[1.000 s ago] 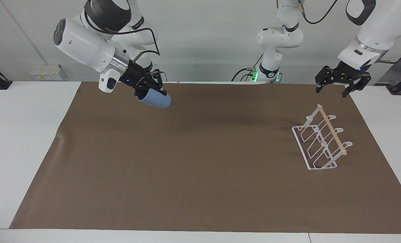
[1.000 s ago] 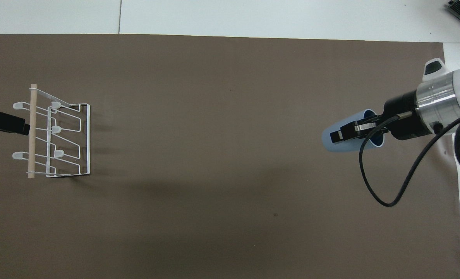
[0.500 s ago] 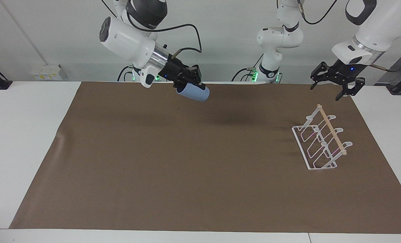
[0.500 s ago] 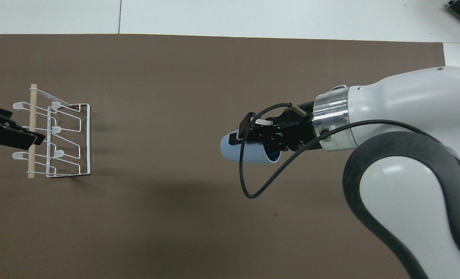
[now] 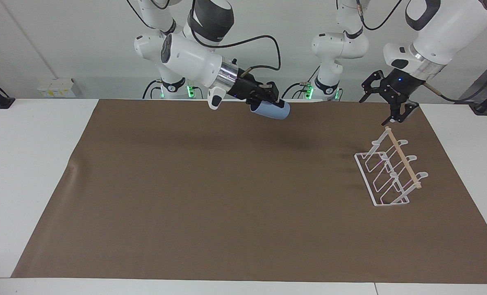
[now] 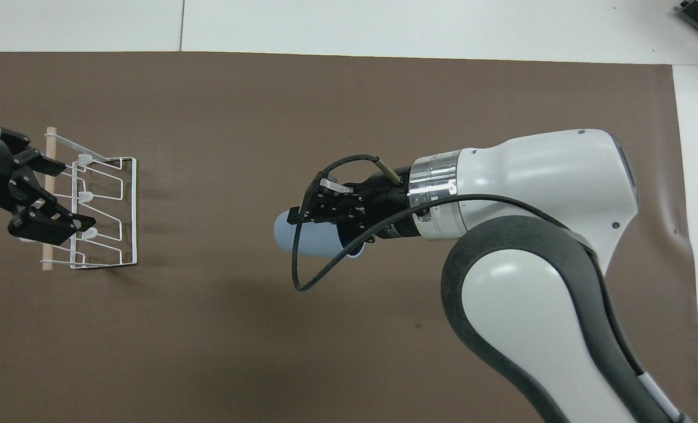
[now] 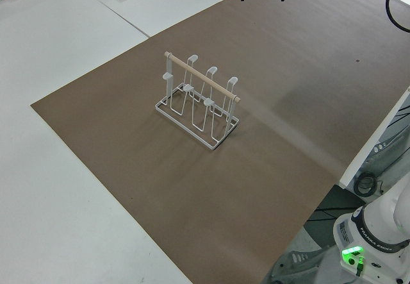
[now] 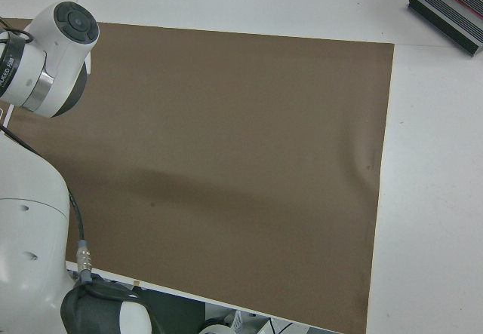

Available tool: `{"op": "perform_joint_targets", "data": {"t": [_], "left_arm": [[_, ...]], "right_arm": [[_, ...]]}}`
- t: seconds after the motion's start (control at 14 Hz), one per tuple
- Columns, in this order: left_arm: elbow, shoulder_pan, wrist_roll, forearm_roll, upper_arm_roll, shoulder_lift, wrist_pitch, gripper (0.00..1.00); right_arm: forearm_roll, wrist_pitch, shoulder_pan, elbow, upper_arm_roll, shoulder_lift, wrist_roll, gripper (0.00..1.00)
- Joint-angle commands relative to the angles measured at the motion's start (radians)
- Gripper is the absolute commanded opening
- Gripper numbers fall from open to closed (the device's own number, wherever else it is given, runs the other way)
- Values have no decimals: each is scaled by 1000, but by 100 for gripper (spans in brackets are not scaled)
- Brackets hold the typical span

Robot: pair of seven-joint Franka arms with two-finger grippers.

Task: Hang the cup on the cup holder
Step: 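Carry the cup toward the rack while the left gripper rises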

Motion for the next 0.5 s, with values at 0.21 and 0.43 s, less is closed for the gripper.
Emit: {"op": "perform_joint_targets", "data": {"t": [0.21,0.43], "left_arm": [[-79,-47,175,-131,12,-34,28,100],[-75,-101,178,-173,10,-21,21,100]], "right_arm": [[58,69,12,88,1,49,171,0],[117,184,72,96,1,72,189,0]]}}
